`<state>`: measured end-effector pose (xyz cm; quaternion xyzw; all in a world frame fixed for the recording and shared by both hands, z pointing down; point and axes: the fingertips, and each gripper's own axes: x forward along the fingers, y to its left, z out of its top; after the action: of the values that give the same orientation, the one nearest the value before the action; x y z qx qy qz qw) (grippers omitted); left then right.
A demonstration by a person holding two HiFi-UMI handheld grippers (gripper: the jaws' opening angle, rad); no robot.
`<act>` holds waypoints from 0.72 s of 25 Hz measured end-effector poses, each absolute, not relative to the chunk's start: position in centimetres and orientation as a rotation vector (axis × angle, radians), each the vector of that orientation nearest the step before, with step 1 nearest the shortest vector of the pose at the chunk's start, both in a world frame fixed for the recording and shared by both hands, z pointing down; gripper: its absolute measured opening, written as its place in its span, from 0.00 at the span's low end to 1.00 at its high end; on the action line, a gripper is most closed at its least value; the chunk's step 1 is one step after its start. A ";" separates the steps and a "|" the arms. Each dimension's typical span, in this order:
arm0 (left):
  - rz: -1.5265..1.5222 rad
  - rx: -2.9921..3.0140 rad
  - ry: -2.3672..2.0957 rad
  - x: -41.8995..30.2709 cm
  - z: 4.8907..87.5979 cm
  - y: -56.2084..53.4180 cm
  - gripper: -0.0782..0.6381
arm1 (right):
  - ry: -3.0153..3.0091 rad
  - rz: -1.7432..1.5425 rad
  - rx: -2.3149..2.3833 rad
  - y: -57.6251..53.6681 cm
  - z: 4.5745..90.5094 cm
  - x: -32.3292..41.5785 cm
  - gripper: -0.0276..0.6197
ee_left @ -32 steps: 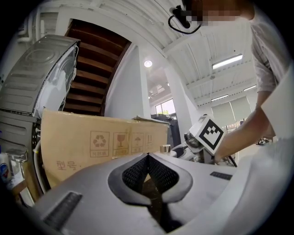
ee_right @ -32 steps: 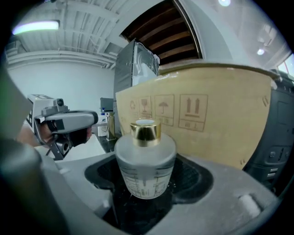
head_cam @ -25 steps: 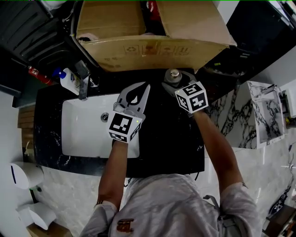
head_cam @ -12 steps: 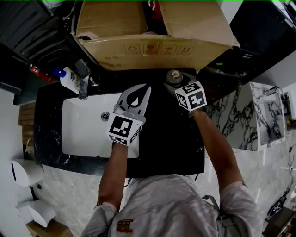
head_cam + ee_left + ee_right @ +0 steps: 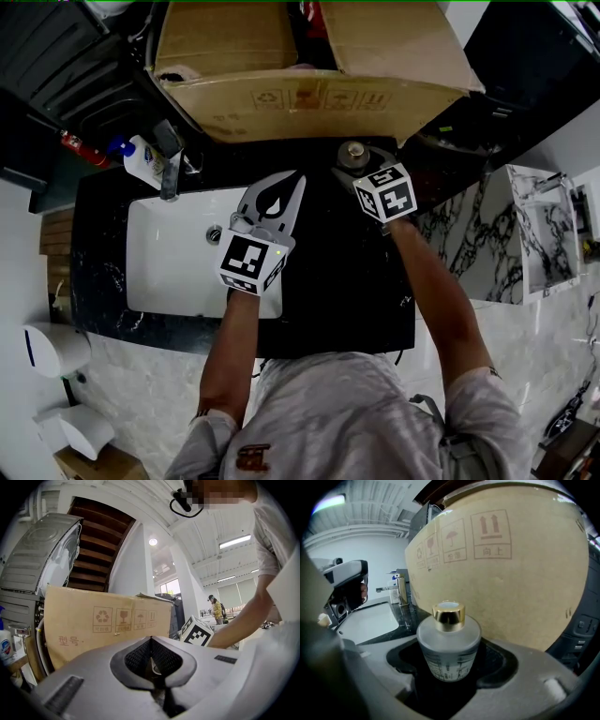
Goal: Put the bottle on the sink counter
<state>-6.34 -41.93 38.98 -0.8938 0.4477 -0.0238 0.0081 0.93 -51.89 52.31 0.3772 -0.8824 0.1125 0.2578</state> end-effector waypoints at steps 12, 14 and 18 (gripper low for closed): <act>-0.090 -2.795 1.342 -5.4 37.9 -40.4 0.11 | -2.431 0.291 1.072 -50.0 49.8 2.9 0.58; -0.088 -2.793 1.330 -5.2 37.6 -39.9 0.11 | -2.457 0.277 1.091 -48.9 48.4 3.4 0.58; -0.076 -2.794 1.306 -4.6 36.9 -38.8 0.11 | -2.568 0.261 1.104 -46.0 44.6 3.6 0.57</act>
<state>-4.59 -38.77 36.91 -0.9052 0.4232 -0.0248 0.0282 3.57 -45.95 44.60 0.3877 -0.9020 0.0916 0.1666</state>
